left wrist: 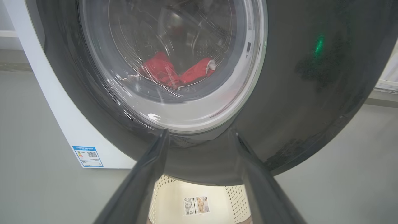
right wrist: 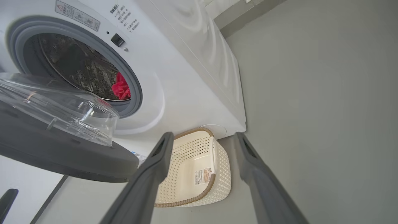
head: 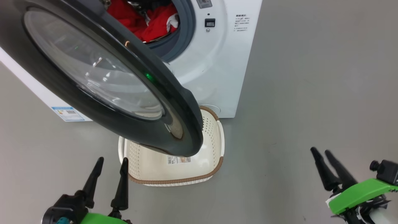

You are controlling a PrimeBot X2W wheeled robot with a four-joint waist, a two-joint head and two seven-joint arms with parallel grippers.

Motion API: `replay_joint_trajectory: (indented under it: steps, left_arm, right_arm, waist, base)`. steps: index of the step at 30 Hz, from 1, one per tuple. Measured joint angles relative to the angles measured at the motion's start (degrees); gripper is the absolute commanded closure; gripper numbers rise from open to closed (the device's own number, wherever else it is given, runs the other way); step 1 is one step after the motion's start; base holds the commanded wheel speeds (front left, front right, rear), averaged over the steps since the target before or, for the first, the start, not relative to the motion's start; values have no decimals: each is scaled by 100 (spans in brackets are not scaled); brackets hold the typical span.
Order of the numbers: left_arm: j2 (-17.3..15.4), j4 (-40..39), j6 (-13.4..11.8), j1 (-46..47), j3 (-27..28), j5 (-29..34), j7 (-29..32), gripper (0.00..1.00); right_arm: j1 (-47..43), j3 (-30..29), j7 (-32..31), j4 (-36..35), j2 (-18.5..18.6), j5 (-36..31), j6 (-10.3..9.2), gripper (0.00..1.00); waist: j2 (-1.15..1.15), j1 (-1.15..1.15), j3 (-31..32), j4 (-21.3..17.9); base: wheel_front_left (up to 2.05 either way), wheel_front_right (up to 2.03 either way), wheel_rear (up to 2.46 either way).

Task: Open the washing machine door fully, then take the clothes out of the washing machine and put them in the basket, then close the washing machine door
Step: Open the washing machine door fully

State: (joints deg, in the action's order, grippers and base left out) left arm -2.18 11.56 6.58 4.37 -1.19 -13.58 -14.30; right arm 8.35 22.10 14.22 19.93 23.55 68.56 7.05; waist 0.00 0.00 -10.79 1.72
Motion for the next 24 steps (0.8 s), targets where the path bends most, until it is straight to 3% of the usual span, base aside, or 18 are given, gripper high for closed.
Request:
replay_joint_trajectory:
  steps: [11, 17, 24]
  left_arm:
    - [-1, -3, 8, 7, 43, 51, 0, 0]
    - [-1, -10, 9, 8, 47, 51, 0, 0]
    - [-1, -29, 9, 8, 44, 49, 0, 0]
  right_arm:
    - [-407, -1639, 25, -521, -877, -2697, 1, 0]
    - [-631, -2172, 41, -802, -1237, -3506, 7, 0]
    - [-895, -2301, 41, -730, -1407, -4002, 7, 0]
  waist:
    - [0, 0, -51, -13]
    - [0, 0, -46, 21]
    - [0, 0, -27, 61]
  base:
    - [0, 0, 0]
    - [0, 0, 0]
    - [0, 0, 0]
